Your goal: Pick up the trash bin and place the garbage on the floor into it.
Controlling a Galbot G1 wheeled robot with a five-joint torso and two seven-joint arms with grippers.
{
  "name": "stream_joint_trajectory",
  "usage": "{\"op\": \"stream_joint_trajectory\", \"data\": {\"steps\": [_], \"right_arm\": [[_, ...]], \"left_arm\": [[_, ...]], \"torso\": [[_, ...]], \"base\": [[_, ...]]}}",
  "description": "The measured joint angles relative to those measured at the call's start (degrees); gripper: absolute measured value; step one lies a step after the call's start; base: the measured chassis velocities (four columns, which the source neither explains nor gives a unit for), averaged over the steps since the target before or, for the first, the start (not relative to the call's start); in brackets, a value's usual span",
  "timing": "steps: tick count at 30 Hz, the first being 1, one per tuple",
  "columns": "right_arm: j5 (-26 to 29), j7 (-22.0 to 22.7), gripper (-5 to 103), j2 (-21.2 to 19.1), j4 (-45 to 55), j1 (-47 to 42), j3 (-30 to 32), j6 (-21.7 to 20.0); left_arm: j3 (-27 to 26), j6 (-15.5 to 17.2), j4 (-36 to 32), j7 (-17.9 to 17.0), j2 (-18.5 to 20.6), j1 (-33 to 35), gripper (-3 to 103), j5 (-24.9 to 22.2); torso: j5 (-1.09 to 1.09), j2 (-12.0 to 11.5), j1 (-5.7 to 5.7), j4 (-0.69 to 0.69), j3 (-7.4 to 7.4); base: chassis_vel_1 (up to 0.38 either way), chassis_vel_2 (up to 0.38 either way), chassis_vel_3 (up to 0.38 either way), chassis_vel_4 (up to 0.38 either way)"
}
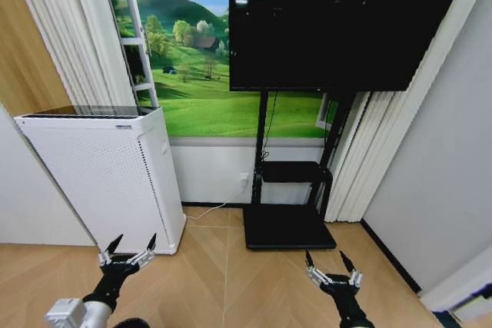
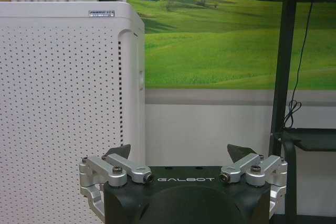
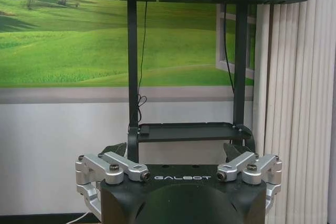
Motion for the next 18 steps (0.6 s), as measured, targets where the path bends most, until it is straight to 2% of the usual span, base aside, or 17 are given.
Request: {"op": "stream_joint_trajectory", "data": {"steps": [6,18], "right_arm": [[0.00,0.00,100,0.00,0.00,0.00,-0.01,0.00],[0.00,0.00,100,0.02,0.00,0.00,-0.04,0.00]], "left_arm": [[0.00,0.00,0.00,0.00,0.00,0.00,100,0.00],[-0.02,0.00,0.00,-0.03,0.00,0.00,100,0.00]], "torso": [[-0.02,-0.04,-0.02,0.01,-0.02],[-0.05,-0.10,-0.04,0.01,-0.05]], "base": [[0.079,0.063,-0.049,-0.046],[0.165,0.171,-0.189,-0.166]]}}
